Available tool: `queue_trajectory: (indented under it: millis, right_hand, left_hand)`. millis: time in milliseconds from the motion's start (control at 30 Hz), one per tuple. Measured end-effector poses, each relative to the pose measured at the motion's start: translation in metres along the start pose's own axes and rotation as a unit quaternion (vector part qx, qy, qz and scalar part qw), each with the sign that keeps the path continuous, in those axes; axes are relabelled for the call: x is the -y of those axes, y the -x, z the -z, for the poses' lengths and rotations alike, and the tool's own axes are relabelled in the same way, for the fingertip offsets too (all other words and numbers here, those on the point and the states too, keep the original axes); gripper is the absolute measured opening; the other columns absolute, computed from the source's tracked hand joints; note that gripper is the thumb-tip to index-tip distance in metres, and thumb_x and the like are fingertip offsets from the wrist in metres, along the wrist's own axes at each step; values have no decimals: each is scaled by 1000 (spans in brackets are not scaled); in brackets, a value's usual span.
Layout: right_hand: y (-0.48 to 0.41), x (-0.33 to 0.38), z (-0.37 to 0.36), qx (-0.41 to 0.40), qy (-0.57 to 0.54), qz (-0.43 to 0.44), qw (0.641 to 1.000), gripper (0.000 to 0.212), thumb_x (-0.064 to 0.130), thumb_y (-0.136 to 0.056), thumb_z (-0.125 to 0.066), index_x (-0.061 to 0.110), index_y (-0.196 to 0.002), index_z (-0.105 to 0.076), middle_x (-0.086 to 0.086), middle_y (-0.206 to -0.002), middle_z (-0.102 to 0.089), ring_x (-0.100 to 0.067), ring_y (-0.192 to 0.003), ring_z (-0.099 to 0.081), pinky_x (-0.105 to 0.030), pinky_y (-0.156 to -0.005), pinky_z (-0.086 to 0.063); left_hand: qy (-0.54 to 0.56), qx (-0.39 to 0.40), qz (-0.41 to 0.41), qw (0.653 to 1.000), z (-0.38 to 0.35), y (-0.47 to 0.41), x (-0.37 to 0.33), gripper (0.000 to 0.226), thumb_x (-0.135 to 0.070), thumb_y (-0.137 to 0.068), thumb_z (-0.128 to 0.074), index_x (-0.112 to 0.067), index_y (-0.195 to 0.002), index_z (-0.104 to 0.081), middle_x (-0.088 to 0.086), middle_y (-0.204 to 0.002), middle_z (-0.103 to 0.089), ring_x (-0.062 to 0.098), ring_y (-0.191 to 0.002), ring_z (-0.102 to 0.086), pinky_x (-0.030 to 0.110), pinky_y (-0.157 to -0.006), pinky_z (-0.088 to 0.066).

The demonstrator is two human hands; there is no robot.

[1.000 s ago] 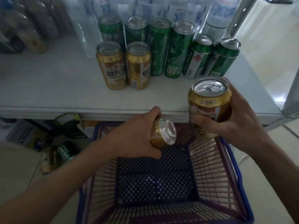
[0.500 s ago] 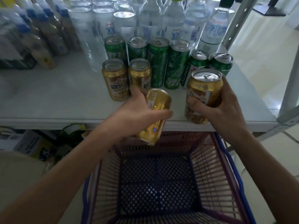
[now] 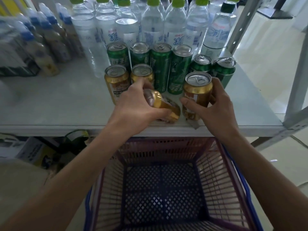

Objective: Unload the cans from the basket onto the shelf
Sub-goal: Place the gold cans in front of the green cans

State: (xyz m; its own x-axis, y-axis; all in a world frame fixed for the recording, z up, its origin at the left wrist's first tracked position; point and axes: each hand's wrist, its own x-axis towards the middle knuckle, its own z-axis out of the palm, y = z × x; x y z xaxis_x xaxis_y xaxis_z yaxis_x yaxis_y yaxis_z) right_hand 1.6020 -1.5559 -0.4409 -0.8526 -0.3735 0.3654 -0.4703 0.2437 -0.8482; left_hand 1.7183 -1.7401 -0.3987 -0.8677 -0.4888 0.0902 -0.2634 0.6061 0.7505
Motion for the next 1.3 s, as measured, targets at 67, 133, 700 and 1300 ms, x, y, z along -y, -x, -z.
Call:
queue_trajectory:
  millis: [67, 133, 700, 1300]
  right_hand:
    - [-1, -1, -1, -6, -1, 2, 1000, 66, 61, -70, -83, 34, -125, -57, 21, -109, -72, 2, -100, -69, -28, -84, -58]
    - [-3, -2, -1, -10, -8, -2, 1000, 66, 63, -70, -82, 35, -124, -58, 23, -109, -72, 3, -100, -69, -30, -86, -58]
    - [-21, -15, 6, -21, -40, -7, 999, 74, 62, -73, -81, 29, -133, -54, 21, -117, -70, -3, -108, -68, -39, -93, -58]
    - [-21, -43, 2, 90, 148, -65, 983, 66, 59, -65, -87, 44, -118, -51, 37, -91, -54, 28, -77, -53, 6, -58, -36]
  left_hand:
    - [-19, -50, -46, 998, -5, 2, -2, 72, -54, -51, -91, -36, -109, -52, -21, -87, -62, -8, -77, -60, 16, -64, -50]
    - [-43, -67, -90, 993, -13, 4, -3, 68, -50, -58, -90, -35, -114, -54, -17, -94, -63, -2, -81, -62, 16, -67, -51]
    - [-176, -163, -211, 948, -44, -10, -3, 67, -42, -82, -78, -16, -140, -56, 7, -132, -53, 26, -118, -55, 40, -100, -49]
    - [-147, -19, -171, 974, -62, 9, 27, 24, -37, -92, -65, -19, -86, -50, -4, -77, -55, 16, -69, -53, 31, -58, -43]
